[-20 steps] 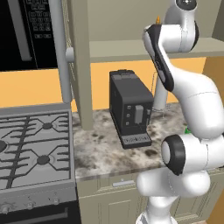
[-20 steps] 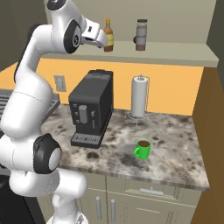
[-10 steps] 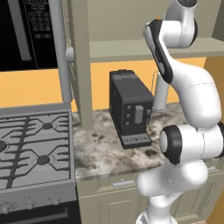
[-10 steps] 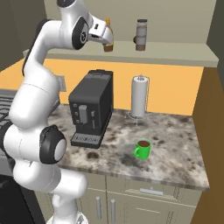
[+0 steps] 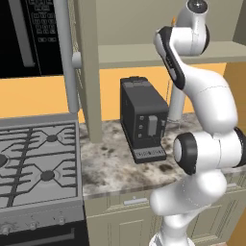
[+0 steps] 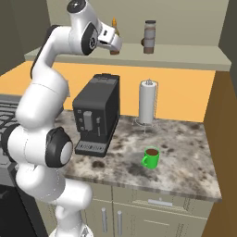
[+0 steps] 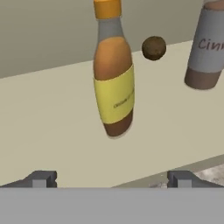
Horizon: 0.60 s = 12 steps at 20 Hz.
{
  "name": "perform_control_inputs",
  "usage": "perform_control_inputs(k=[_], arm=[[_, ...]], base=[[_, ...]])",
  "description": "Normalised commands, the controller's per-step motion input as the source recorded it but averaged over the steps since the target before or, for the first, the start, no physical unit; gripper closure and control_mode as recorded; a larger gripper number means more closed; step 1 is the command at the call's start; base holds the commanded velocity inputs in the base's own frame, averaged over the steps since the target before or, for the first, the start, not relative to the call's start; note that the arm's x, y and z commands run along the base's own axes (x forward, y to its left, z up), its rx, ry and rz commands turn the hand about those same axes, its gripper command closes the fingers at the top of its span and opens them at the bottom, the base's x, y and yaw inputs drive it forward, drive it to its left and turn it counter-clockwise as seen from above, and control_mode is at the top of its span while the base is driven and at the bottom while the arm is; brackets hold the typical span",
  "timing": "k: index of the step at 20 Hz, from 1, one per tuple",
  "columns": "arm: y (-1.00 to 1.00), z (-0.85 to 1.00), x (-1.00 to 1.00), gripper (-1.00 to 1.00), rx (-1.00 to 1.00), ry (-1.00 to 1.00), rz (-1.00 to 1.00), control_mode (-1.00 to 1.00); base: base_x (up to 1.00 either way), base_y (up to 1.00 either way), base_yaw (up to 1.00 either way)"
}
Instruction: Pick the cinnamon and honey bottle from the cabinet and place them next to the mug.
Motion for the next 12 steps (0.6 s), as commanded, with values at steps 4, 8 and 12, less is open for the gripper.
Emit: perform_control_inputs(k=[4,8,12], arm=[[0.0,0.01,0.24,-1.0,0.0,-0.02,0.0,-1.0],[0.0,0.08,0.13,-1.0,0.0,-0.04,-0.02,-1.0],[-0.12,0.02,0.0,-1.0,0.0,-0.03,-0.05,-1.0]], base=[[0.0,0.0,0.0],[0.0,0.0,0.0],[0.0,0.0,0.0]])
